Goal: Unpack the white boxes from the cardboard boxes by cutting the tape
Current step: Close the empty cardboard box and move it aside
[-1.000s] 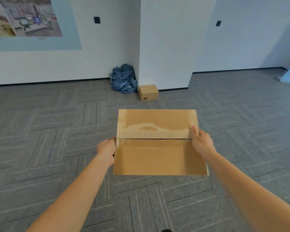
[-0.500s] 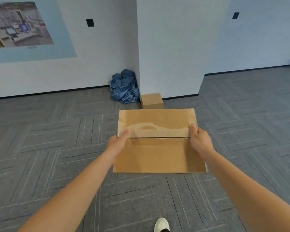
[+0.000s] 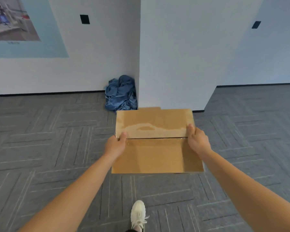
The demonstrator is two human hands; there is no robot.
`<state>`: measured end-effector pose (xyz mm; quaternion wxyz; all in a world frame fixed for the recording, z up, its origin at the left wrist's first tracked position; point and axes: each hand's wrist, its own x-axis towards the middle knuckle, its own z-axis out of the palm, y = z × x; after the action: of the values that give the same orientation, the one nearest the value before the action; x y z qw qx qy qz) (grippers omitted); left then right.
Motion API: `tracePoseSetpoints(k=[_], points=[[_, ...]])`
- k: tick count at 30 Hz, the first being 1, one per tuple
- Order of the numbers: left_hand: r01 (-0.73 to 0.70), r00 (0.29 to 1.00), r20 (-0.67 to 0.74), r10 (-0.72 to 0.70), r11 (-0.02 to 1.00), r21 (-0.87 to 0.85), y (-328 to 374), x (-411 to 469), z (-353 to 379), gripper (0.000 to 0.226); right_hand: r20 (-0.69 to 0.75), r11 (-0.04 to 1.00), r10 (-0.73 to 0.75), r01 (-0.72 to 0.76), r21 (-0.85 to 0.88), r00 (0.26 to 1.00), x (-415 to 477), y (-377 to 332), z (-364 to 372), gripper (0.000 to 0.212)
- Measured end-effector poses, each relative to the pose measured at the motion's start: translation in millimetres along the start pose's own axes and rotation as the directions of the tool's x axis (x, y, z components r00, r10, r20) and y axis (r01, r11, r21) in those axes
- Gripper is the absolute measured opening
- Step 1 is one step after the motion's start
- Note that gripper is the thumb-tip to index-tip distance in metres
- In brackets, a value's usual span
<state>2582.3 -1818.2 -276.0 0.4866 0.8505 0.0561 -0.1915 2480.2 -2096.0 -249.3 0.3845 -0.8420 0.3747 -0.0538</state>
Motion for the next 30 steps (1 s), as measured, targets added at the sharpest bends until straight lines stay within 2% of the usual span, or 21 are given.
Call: tracePoseSetpoints(k=[4,11,15,21,24,27,30], points=[[-0.005,1.000,0.004,0.005,0.998,0.061,51.4,91.4,15.5,0.083,-0.008,0.999,0.042,-0.042,-0.023,0.999,89.9,-35.9,2.4,0.066],[-0.048,0.999,0.007,0.047,0.990,0.133,131.7,221.8,43.6,0.046,0.002,0.997,0.073,-0.073,-0.024,0.997,235.9,-81.1,8.0,0.068],[-0.039,0.999,-0.013,0.041,0.990,0.136,165.0,296.3,67.9,0.042,0.042,0.999,0.037,-0.037,-0.017,0.998,330.0,-98.5,20.3,0.066],[0.037,0.998,-0.060,-0.026,0.980,0.196,216.4,407.6,107.8,0.051,0.124,1.000,0.009,-0.010,0.001,0.992,475.7,-113.1,41.2,0.071],[0.049,0.995,-0.096,-0.030,0.979,0.199,242.3,458.2,121.7,0.052,0.149,1.000,-0.021,0.023,-0.012,0.989,541.8,-130.8,49.4,0.064],[0.060,0.991,-0.129,-0.031,0.972,0.225,257.9,504.9,130.8,0.044,0.167,0.998,-0.033,0.040,-0.040,0.985,597.3,-147.1,66.2,0.064],[0.091,0.989,-0.141,-0.053,0.956,0.278,252.4,564.7,146.6,0.048,0.179,0.997,-0.016,0.028,-0.067,0.984,651.6,-147.4,97.0,0.065]])
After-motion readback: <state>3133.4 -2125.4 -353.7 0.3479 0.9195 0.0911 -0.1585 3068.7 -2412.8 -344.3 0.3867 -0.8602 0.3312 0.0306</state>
